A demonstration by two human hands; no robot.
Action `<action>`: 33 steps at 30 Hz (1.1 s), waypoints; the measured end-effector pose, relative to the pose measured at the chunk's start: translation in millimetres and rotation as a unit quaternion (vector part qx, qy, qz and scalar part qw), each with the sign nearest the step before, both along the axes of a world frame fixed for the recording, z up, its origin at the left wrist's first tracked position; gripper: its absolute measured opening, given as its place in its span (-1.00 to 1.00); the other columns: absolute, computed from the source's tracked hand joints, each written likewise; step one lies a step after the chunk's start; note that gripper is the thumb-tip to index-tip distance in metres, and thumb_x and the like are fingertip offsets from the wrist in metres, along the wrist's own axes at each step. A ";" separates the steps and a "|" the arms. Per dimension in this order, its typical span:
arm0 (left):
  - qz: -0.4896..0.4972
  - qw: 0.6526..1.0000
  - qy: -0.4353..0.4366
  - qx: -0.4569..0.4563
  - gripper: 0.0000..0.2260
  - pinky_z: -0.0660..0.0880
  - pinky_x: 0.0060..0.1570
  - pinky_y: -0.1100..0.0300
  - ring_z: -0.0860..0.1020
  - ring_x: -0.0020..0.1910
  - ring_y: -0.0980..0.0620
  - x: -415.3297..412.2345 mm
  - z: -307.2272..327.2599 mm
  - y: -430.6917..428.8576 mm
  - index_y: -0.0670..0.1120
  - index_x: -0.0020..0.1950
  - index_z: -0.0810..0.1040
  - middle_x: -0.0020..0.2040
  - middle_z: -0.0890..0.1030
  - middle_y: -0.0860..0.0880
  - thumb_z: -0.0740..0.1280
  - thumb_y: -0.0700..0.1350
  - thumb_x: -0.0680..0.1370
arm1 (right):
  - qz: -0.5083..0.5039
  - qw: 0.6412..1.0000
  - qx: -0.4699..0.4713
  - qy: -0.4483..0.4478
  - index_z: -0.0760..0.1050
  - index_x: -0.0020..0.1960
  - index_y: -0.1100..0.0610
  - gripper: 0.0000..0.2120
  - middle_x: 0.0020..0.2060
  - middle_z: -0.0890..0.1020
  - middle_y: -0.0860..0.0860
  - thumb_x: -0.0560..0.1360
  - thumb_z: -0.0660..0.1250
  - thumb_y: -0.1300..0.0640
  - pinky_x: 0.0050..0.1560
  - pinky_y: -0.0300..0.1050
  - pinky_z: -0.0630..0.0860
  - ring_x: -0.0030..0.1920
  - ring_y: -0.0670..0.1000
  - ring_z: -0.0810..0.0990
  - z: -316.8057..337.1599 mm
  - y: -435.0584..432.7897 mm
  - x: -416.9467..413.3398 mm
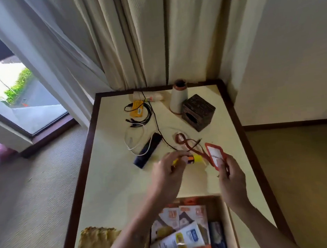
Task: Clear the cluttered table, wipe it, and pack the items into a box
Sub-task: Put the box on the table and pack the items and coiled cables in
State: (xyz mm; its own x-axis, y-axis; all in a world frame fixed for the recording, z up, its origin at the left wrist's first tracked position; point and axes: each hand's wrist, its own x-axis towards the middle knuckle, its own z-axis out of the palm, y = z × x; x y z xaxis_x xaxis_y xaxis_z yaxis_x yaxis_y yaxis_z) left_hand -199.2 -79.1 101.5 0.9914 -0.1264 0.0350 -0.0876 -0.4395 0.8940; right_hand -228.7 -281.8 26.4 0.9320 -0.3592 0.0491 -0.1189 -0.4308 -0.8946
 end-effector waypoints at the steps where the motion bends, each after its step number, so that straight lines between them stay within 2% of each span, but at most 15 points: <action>1: -0.041 0.998 0.019 0.038 -0.85 0.55 -0.09 0.17 0.60 -0.07 0.18 -18.3 -5.2 -3.7 0.14 0.18 0.63 0.03 0.63 0.16 0.30 -0.01 0.68 | 0.012 1.000 0.012 0.008 0.53 0.29 -0.02 -0.76 0.04 0.62 -0.10 0.69 0.19 0.02 0.05 -0.11 0.59 0.06 -0.14 0.60 -2.2 -0.2 -12.7; 4: -0.131 0.977 0.088 0.145 -0.82 0.61 0.05 0.10 0.58 0.07 0.13 -61.6 -24.1 -16.3 0.21 0.28 0.49 0.13 0.51 0.15 0.20 0.04 0.70 | 0.048 0.998 0.011 0.034 0.53 0.22 -0.10 -0.82 0.01 0.61 -0.14 0.70 0.19 0.03 -0.01 -0.31 0.52 0.03 -0.15 0.60 -9.2 -1.6 -39.3; 7: -0.154 0.958 0.087 0.226 -0.74 0.60 0.12 0.11 0.58 0.18 0.05 -87.7 -46.6 -31.9 0.16 0.39 0.41 0.25 0.54 0.11 0.24 -0.02 0.69 | 0.046 0.997 0.017 0.063 0.53 0.27 -0.05 -0.78 0.06 0.62 -0.12 0.70 0.17 0.00 0.07 -0.19 0.58 0.08 -0.13 0.60 -15.5 -5.3 -52.3; 9: -0.158 0.954 0.079 0.243 -0.71 0.59 0.11 0.05 0.59 0.20 -0.03 -97.4 -58.2 -42.8 0.11 0.37 0.37 0.29 0.59 0.06 0.29 -0.06 0.67 | 0.042 0.997 0.025 0.059 0.55 0.31 0.02 -0.73 0.08 0.64 -0.09 0.71 0.16 0.00 0.09 -0.21 0.57 0.11 -0.12 0.61 -13.8 -10.7 -57.6; 12: -0.167 0.943 0.073 0.280 -0.75 0.60 0.06 -0.04 0.62 0.11 -0.11 -101.8 -72.3 -57.0 0.07 0.27 0.36 0.18 0.64 0.00 0.32 -0.10 0.63 | 0.050 0.997 0.031 0.057 0.57 0.30 0.03 -0.72 0.08 0.66 -0.09 0.71 0.17 0.02 0.12 -0.18 0.57 0.10 -0.14 0.62 -7.4 -19.3 -61.6; 16: -0.094 0.959 0.096 0.251 -0.75 0.67 -0.06 0.04 0.66 -0.04 0.01 -97.4 -80.0 -75.2 0.12 0.20 0.47 0.02 0.67 0.06 0.33 -0.14 0.57 | 0.080 0.994 0.029 0.062 0.58 0.31 0.02 -0.72 0.08 0.69 -0.10 0.71 0.18 0.03 0.14 -0.18 0.59 0.09 -0.18 0.63 -6.3 -28.9 -61.9; 19: -0.037 0.960 0.105 0.257 -0.76 0.64 -0.10 0.12 0.67 -0.09 -0.02 -100.2 -84.7 -88.2 0.07 0.20 0.56 -0.03 0.69 0.02 0.33 -0.17 0.56 | 0.094 0.993 0.036 0.069 0.57 0.35 0.03 -0.71 0.13 0.69 -0.11 0.71 0.19 0.04 0.14 -0.31 0.55 0.14 -0.17 0.63 -5.7 -32.6 -60.6; 21: -0.016 0.960 0.107 0.259 -0.77 0.66 -0.07 0.08 0.67 -0.12 0.01 -106.3 -89.7 -93.2 0.07 0.17 0.58 -0.07 0.70 0.03 0.33 -0.17 0.56 | 0.094 0.992 0.034 0.076 0.57 0.36 0.05 -0.70 0.15 0.69 -0.09 0.71 0.19 0.06 0.11 -0.38 0.53 0.15 -0.15 0.64 -4.9 -31.9 -60.4; 22: -0.011 0.959 0.104 0.264 -0.80 0.66 -0.07 0.07 0.66 -0.14 0.02 -108.5 -93.6 -94.3 0.07 0.13 0.60 -0.08 0.70 0.04 0.32 -0.17 0.57 | 0.092 0.992 0.029 0.079 0.57 0.36 0.06 -0.70 0.15 0.70 -0.07 0.71 0.19 0.07 0.13 -0.34 0.55 0.14 -0.13 0.65 -4.4 -30.4 -60.0; 24: -0.012 0.956 0.094 0.278 -0.86 0.65 -0.09 0.11 0.64 -0.17 0.05 -110.4 -94.9 -93.5 0.05 0.03 0.61 -0.10 0.69 0.05 0.32 -0.18 0.59 | 0.079 0.994 -0.003 0.081 0.57 0.34 0.04 -0.71 0.12 0.71 -0.06 0.70 0.19 0.04 0.18 -0.13 0.59 0.11 -0.09 0.66 -2.5 -27.1 -59.8; 26: -0.046 0.950 0.059 0.302 -0.87 0.64 -0.12 0.13 0.66 -0.18 0.05 -108.6 -94.8 -91.2 0.01 0.00 0.62 -0.10 0.70 0.03 0.31 -0.18 0.62 | 0.053 0.993 -0.056 0.089 0.58 0.30 0.00 -0.72 0.07 0.72 -0.08 0.70 0.17 0.00 0.23 0.00 0.49 0.02 -0.10 0.66 -1.0 -25.7 -58.5; 27: -0.071 0.946 0.038 0.314 -0.87 0.65 -0.12 0.10 0.67 -0.16 0.01 -107.7 -94.1 -90.4 -0.02 0.01 0.63 -0.08 0.70 0.01 0.30 -0.18 0.63 | 0.042 0.993 -0.067 0.091 0.58 0.28 -0.02 -0.72 0.04 0.73 -0.09 0.71 0.16 -0.01 0.24 -0.02 0.44 -0.01 -0.12 0.66 0.0 -26.0 -57.5; 29: -0.112 0.940 0.018 0.322 -0.88 0.66 -0.09 0.02 0.69 -0.09 -0.07 -104.4 -90.7 -87.6 -0.05 0.05 0.63 -0.03 0.71 -0.03 0.30 -0.19 0.61 | 0.033 0.995 -0.046 0.078 0.56 0.21 -0.07 -0.76 -0.02 0.73 -0.11 0.71 0.14 -0.04 0.25 0.04 0.51 -0.07 -0.18 0.69 3.3 -27.0 -53.4; 31: -0.127 0.934 0.007 0.333 -0.86 0.66 -0.05 -0.02 0.70 -0.06 -0.11 -98.8 -84.5 -82.7 -0.06 0.04 0.66 0.00 0.71 -0.05 0.29 -0.14 0.62 | 0.034 0.998 -0.024 0.055 0.52 0.15 -0.10 -0.82 -0.10 0.68 -0.18 0.71 0.15 -0.05 0.18 0.09 0.60 -0.13 -0.23 0.68 11.9 -27.4 -48.5; 33: -0.121 0.935 0.007 0.334 -0.76 0.65 -0.06 -0.02 0.69 -0.10 -0.10 -96.8 -70.7 -76.1 -0.06 -0.02 0.67 -0.04 0.71 -0.03 0.23 -0.03 0.65 | 0.038 0.999 -0.017 0.031 0.50 0.13 -0.05 -0.85 -0.12 0.65 -0.17 0.71 0.16 -0.02 0.07 0.02 0.65 -0.11 -0.17 0.68 27.3 -28.8 -45.1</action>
State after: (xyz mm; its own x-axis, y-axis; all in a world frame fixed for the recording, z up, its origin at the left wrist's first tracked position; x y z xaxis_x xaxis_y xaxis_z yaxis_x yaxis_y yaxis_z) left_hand -296.0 -155.2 30.8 0.9309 -0.3355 -0.1445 -0.2465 -0.8689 0.4293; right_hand -273.8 -310.5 53.6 0.9584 -0.2855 0.0018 -0.1387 -0.4710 -0.8712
